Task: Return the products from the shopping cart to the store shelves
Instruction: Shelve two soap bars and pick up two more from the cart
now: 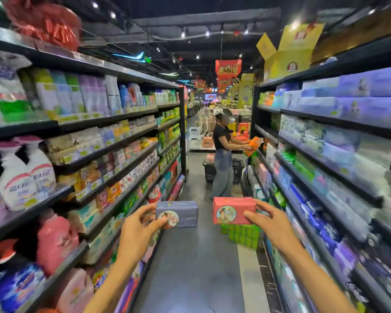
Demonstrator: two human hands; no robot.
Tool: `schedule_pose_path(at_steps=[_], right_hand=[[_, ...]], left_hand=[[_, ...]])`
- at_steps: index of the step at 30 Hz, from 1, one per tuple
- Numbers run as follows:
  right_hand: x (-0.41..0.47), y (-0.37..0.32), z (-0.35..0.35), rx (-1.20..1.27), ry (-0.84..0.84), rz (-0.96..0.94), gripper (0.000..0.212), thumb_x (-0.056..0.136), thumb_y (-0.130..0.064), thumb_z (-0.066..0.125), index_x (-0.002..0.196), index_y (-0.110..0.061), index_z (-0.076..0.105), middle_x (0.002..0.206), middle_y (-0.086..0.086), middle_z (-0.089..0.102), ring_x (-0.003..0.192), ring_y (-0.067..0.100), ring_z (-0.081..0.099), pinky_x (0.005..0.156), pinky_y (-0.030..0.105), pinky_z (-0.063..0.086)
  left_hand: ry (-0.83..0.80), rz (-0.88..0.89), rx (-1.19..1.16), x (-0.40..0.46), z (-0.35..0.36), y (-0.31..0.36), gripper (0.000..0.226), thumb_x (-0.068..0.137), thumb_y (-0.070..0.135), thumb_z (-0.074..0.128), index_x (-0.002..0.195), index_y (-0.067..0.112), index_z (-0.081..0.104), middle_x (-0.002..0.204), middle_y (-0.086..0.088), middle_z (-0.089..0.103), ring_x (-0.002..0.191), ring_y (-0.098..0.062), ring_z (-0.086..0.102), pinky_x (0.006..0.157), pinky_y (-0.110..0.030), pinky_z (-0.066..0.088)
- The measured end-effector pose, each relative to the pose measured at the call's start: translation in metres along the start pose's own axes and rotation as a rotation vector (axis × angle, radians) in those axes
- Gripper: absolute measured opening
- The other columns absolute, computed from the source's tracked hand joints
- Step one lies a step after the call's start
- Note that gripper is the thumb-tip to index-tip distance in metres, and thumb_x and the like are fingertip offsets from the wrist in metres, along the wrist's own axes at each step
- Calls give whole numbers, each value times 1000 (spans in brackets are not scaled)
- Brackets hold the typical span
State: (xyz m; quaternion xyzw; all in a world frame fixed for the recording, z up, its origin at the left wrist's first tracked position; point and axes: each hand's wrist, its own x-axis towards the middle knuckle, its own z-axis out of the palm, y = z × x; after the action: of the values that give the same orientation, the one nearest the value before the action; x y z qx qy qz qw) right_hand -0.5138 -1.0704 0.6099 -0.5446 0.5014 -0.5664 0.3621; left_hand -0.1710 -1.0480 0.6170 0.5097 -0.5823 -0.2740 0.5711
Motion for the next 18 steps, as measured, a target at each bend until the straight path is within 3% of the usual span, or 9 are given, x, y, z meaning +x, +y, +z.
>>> schedule_pose_path(at_steps=[4,8,11,15,18], right_hand=[[87,18,18,32,14,13,49,78,-7,81,124,-14,67,103,4,77,89,13,73,87,33,58],[184,44,39,66,4,5,42,80,5,75,118,-12,65,92,8,73,63,-5,66,59,9,51],[262,64,55,82,-41,-21,42,80,7,74,116,-14,64,89,-5,73,68,-6,68,62,8,50],[372,89,77,85,-90,-28,45,80,0,77,121,-14,66,99,2,76,84,1,71,69,11,52],[450,106,104,89,-143,-21,49,79,-5,80,125,-14,66,105,4,76,96,9,72,74,13,54]], left_hand=[[17,1,15,84,29,-30,35,78,6,83,106,23,69,88,15,76,77,10,68,65,-7,51],[38,-10,69,171,55,-68,38,78,15,84,113,23,70,97,9,77,92,-1,71,80,-20,56],[69,5,111,237,79,-89,36,81,17,82,112,25,67,97,20,71,87,16,65,71,-4,49],[95,7,135,326,106,-115,32,83,12,79,109,25,64,78,39,68,81,21,62,66,-1,46],[172,-9,166,384,112,-137,33,82,22,81,110,29,65,88,25,73,85,17,63,67,-2,46]])
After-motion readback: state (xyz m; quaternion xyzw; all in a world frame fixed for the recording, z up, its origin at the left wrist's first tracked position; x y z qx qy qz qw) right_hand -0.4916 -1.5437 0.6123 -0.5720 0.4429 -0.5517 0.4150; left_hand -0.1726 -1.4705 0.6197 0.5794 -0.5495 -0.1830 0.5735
